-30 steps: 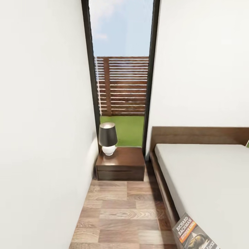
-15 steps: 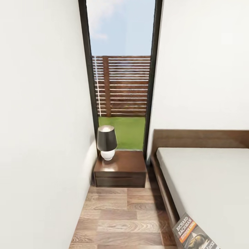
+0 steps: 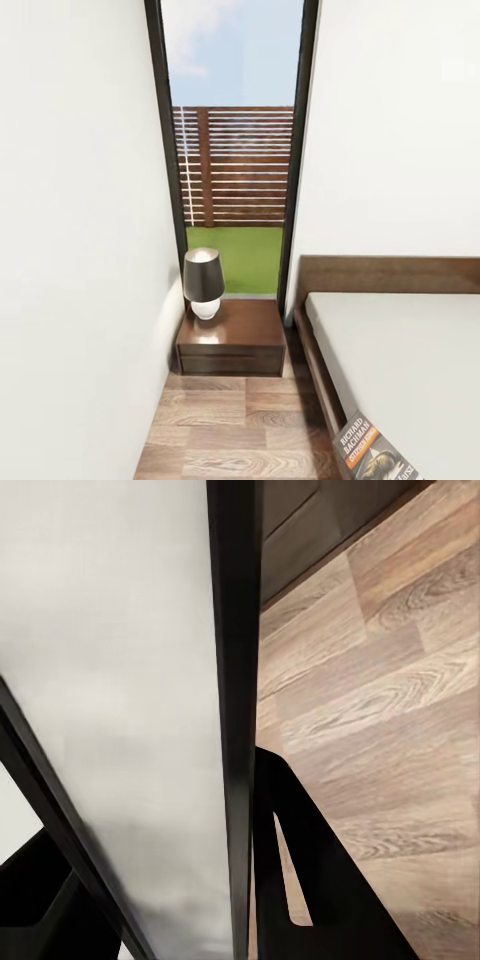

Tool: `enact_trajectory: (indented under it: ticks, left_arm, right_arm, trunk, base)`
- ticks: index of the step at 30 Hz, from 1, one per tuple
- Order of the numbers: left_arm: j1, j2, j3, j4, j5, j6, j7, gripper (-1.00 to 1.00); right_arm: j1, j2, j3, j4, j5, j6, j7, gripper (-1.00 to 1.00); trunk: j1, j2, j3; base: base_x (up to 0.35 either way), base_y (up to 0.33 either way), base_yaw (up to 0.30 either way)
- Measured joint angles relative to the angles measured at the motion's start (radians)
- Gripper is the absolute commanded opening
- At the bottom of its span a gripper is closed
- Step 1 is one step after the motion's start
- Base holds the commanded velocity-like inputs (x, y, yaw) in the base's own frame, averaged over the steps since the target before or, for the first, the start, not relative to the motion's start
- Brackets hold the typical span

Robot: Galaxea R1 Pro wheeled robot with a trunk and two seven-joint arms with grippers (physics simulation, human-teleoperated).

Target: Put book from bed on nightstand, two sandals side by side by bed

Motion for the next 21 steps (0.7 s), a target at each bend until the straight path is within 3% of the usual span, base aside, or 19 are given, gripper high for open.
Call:
enact_trajectory:
  ticks: [21]
  left_arm:
    - [0.0, 0.0, 0.0, 0.0, 0.0, 0.0, 0.0, 1.0]
  right_arm:
    - [0.0, 0.0, 0.0, -0.001, 0.0, 0.0, 0.001, -1.0]
  trunk:
    - [0.0, 0.0, 0.0]
  base:
    - [0.325, -0.054, 0.0]
